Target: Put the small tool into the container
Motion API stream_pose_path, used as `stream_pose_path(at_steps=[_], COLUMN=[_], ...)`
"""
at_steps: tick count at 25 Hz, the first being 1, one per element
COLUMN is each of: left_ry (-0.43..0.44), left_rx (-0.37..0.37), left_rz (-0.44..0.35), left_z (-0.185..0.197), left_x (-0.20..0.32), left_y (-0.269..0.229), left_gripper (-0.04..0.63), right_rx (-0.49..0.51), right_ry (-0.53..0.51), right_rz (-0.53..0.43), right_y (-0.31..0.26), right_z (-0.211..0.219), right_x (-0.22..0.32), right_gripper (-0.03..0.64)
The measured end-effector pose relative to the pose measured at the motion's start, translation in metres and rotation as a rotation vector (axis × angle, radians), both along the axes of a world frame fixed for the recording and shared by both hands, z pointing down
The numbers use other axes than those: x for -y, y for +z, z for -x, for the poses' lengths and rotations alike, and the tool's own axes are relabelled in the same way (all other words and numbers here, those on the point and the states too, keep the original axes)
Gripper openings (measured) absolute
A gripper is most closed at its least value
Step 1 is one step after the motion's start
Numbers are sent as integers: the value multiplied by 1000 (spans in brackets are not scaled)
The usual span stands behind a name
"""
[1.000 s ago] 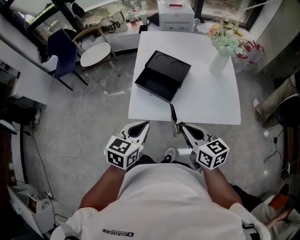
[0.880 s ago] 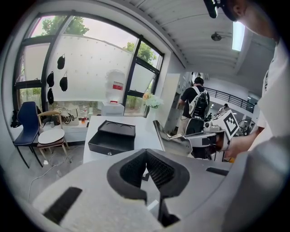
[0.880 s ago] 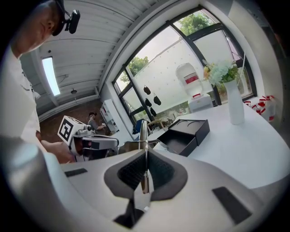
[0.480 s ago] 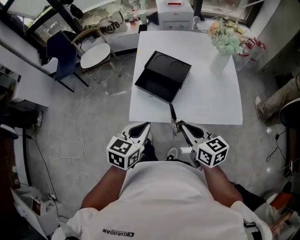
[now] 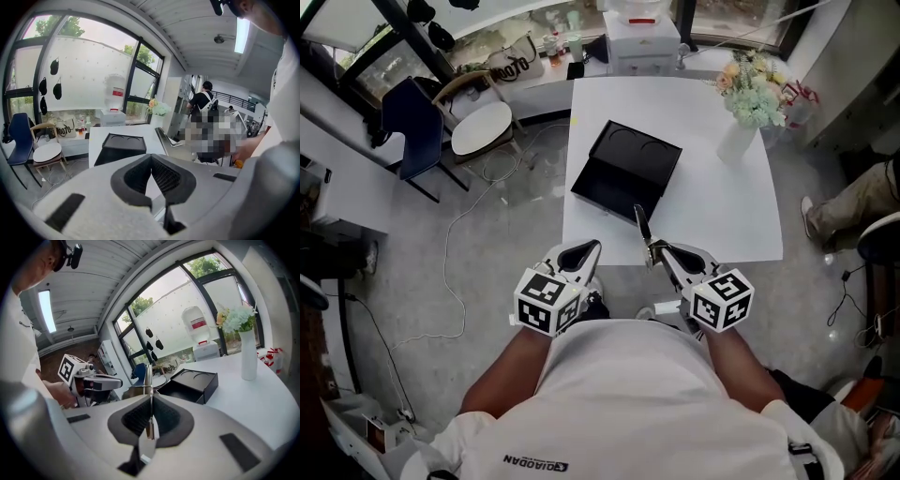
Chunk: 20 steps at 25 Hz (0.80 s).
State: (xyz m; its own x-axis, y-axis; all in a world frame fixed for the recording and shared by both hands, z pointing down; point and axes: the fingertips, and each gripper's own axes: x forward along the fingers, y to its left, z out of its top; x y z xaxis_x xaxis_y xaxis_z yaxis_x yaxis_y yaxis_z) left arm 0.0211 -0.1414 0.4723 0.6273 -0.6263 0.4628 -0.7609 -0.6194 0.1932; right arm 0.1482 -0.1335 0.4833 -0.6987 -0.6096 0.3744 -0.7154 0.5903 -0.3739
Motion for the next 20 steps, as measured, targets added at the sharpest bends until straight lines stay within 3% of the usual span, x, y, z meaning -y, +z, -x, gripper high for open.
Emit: stream_pose_path(at_steps=[20], left_ry=[153], left_rx=[23], left_rz=[41], left_z=[75], left_x=[98], left_y=[30], left_gripper=[9], right_rx=[-339], right_ry=[37], right_rz=[4], right_y=[39], right_z=[65], right_x=[126], right_gripper=[12])
